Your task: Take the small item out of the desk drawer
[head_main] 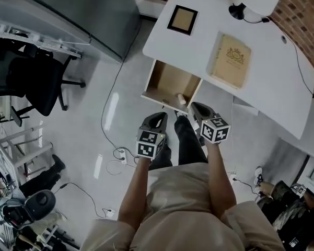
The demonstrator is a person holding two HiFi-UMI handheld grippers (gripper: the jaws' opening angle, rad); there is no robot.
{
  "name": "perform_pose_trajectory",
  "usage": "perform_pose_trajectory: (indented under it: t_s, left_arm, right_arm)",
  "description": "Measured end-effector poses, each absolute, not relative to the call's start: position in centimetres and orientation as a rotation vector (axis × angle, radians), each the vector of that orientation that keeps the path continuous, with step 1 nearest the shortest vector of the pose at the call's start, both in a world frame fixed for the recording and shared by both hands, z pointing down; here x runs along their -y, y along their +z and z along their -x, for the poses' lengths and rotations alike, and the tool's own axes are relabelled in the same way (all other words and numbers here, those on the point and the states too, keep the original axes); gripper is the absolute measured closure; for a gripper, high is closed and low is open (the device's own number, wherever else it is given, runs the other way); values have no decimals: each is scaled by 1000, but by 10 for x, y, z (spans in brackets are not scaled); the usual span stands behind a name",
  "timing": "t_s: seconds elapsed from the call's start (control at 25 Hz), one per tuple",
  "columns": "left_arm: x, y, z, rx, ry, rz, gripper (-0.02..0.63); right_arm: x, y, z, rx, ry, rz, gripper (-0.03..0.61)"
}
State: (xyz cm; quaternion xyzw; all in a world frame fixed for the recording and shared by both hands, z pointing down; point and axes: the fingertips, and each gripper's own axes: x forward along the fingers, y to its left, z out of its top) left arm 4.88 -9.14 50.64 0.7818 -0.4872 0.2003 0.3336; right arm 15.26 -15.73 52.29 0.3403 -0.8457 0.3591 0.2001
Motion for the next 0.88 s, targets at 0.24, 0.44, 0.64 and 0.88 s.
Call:
perform_pose_trajectory:
  t_s: [0.24, 0.44, 0.64, 0.88]
  left_arm:
    - [112, 546, -69, 1230, 553, -2044, 592]
    - [110, 584, -67, 1247, 570, -2012, 592]
    - [111, 613, -63, 1285, 539, -1976, 592]
    - [106, 623, -49, 1349, 472, -1952, 592]
  right_arm:
    - [156, 573, -167, 2298, 1023, -874, 554]
    - [150, 627, -168, 2214, 1029, -743, 554]
    - [162, 680, -155, 2137, 876, -528, 553]
    - [175, 715, -124, 2033, 695, -339, 552]
